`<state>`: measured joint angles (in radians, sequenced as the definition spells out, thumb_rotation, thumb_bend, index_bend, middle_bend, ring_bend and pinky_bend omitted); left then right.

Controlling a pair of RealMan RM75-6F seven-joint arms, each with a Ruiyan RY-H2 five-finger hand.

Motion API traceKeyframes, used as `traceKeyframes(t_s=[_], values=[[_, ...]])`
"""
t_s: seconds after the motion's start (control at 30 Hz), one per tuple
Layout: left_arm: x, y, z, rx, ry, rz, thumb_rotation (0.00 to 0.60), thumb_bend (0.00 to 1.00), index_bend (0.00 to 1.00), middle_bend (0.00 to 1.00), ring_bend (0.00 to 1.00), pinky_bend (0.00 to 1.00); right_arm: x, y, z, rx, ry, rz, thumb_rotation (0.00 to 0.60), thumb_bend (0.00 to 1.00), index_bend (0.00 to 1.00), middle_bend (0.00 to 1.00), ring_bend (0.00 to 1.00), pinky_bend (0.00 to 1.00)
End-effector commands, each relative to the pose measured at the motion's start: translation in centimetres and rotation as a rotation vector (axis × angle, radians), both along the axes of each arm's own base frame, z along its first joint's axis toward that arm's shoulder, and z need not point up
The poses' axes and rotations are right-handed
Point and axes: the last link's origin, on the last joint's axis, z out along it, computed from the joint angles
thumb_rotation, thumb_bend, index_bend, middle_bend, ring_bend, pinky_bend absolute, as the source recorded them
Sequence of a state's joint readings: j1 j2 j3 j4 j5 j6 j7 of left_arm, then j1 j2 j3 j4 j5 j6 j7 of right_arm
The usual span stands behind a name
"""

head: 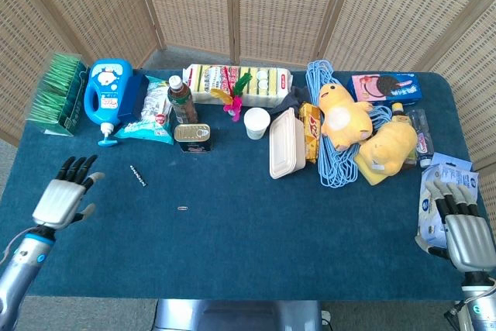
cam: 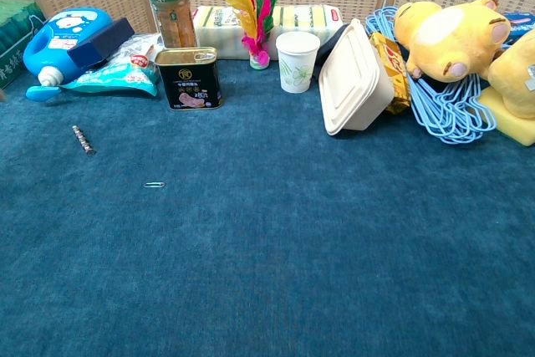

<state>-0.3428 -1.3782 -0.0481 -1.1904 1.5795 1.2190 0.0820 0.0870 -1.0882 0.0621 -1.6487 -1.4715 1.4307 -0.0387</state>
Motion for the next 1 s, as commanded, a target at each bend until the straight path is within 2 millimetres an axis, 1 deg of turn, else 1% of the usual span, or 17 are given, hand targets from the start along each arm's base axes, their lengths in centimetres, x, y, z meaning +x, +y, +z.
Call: traceKeyframes(t_s=[0.03,0.17,0.3,0.4,0.67,0.8,0.9,1.0], values=[[0.8,1.6,-1.6,-0.018,0.057,-0.043,0.6,0.48,0.22,0.0,0.0,0.0,0.1,0.0,-0.1,0.006,-0.001,0.001,0.6,0.0,0.0,0.0,0.0,0.0],[1.8,3.0,-3.0,-0.015,0.072,-0.067,0.6,0.49,0.22,0.0,0.01,0.0,0.1,0.0,-0.2,0.011,-0.001,0.001,0.6,0.0,0.0,0.0,0.0,0.0],[2.9,3.9,-4.2,0.009,0.073,-0.099,0.6,0.5,0.19,0.0,0.01,0.0,0.1,-0.1,-0.3,0.017,-0.001,-0.003,0.6,0.0,0.0,0.0,0.0,0.0],[3.6,4.5,-5.0,0.044,0.06,-0.089,0.6,0.5,0.16,0.0,0.01,0.0,0.0,-0.2,-0.4,0.021,0.0,-0.009,0.6,0.0,0.0,0.0,0.0,0.0],[4.3,4.7,-7.4,0.05,0.097,-0.086,0.6,0.5,0.12,0.0,0.0,0.0,0.2,-0.3,-0.4,0.021,-0.019,0.005,0.6,0.0,0.0,0.0,0.0,0.0],[4.6,5.0,-8.1,0.055,0.095,-0.075,0.6,0.5,0.03,0.0,0.0,0.0,0.3,-0.3,-0.5,0.023,-0.026,0.018,0.6,0.0,0.0,0.0,0.0,0.0],[4.9,5.2,-8.6,0.05,0.092,-0.075,0.6,0.5,0.0,0.0,0.0,0.0,0.3,-0.3,-0.5,0.025,-0.027,0.023,0.6,0.0,0.0,0.0,0.0,0.0],[5.0,5.1,-8.9,0.05,0.106,-0.082,0.6,0.5,0.0,0.0,0.0,0.0,0.3,-0.3,-0.5,0.023,-0.03,0.025,0.6,0.0,0.0,0.0,0.0,0.0]])
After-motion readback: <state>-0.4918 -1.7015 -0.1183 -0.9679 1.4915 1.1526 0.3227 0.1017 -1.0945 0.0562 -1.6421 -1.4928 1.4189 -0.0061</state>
